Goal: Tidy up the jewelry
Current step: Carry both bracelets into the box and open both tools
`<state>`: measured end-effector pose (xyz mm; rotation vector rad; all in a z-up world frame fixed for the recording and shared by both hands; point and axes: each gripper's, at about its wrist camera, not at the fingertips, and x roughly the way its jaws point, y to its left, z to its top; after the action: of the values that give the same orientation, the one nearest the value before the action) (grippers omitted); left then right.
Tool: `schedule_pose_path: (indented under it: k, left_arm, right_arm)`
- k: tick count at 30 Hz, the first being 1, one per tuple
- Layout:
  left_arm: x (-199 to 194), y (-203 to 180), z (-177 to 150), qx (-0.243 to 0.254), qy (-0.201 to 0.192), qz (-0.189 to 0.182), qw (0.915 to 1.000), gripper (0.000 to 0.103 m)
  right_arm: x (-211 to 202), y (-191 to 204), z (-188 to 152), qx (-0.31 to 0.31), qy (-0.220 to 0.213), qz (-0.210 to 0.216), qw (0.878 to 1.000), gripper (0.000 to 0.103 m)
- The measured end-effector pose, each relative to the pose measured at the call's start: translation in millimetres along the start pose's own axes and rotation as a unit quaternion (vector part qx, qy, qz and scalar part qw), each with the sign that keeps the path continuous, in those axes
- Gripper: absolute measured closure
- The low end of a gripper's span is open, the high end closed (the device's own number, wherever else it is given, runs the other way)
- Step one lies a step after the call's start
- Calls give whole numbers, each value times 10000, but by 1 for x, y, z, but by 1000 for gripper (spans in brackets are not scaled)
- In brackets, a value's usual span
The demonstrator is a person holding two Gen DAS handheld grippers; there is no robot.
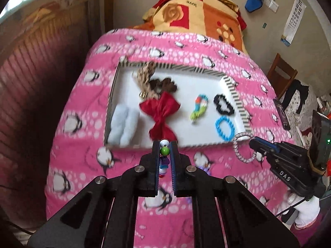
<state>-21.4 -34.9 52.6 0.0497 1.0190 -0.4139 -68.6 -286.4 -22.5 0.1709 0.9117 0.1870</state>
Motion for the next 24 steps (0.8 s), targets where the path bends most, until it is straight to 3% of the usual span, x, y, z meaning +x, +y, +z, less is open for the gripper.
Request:
schedule_pose_path:
  k: [5,13,19,24]
  left_arm:
    - [14,-21,26,186,-6,-59,9998,95]
    - [70,-52,60,265,317,-114,9991,95]
    - [107,-48,57,78,713,-52,9974,95]
    - [130,-25,47,-188,1030,303,9940,95]
  right_arm:
    - [12,-11,22,80,44,-115,9999,95]
    - [38,-40,60,202,170,-272,9993,95]
    - [69,-57,92,223,310,-288,9989,95]
    - [110,-64,117,98,547,-306,9980,95]
